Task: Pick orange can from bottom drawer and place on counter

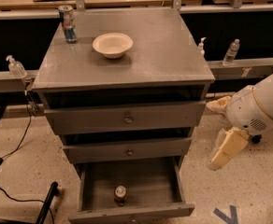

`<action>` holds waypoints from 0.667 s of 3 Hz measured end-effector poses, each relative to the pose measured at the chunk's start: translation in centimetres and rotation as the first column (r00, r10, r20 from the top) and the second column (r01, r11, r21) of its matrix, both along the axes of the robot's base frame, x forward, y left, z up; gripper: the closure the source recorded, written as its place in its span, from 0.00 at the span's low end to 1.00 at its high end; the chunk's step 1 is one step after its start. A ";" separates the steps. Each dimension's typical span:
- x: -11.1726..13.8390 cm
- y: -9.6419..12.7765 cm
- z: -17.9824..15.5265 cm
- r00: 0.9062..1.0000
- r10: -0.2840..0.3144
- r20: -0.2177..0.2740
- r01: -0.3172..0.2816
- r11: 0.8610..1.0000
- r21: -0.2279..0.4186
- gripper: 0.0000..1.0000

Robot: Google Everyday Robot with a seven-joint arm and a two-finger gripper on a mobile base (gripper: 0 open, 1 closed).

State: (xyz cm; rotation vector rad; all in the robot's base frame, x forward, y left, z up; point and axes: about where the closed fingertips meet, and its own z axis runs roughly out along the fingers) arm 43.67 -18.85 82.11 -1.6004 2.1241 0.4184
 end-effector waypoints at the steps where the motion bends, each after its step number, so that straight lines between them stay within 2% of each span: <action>1: 2.1 0.8 -3.7 0.999 -0.010 -0.039 0.012 0.999 0.050 0.00; 2: 3.3 2.8 -9.6 0.997 -0.005 -0.079 0.017 0.987 0.161 0.00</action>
Offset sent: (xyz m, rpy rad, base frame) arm 0.0786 0.0522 -0.2061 0.4185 -0.2530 -0.0885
